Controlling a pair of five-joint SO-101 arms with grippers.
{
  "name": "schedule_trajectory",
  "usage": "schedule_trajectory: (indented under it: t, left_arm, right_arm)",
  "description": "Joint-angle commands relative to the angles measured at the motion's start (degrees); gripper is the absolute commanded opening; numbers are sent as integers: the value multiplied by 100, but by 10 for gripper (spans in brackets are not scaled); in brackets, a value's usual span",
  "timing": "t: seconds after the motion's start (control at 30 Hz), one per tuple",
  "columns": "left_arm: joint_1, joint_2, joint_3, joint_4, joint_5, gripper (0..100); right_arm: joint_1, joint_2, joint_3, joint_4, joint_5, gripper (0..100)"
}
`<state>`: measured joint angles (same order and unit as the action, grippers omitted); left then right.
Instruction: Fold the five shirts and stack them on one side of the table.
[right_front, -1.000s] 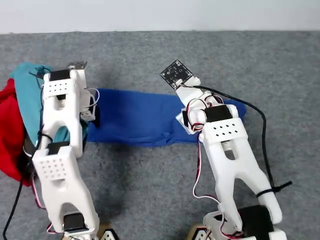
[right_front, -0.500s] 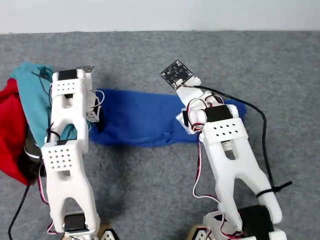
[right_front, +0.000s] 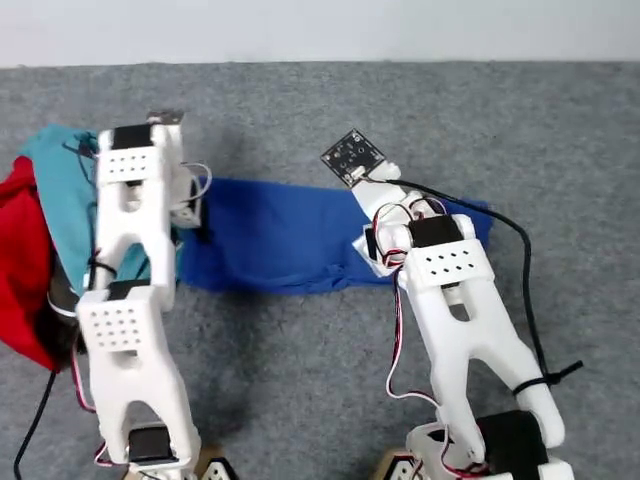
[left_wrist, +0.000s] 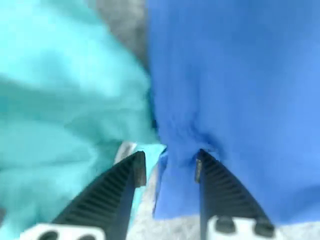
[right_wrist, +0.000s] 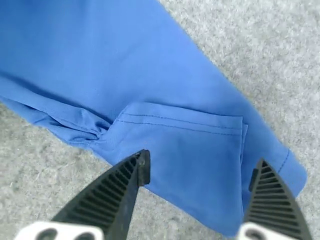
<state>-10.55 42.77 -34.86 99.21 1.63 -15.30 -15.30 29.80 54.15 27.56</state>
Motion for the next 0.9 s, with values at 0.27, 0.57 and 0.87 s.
schedule_trajectory:
  t: [0.27,0.57,0.87]
  left_arm:
    - [-1600,-26,163,-818,26,170]
    - [-2629,624,-804,-932,62,170]
    - [-2303,167,-2686,158,70,170]
  right_arm:
    - [-48,-242,-35,48,-35,325]
    - [-48,-242,-35,48,-35,325]
    - [-48,-251,-35,48,-53,325]
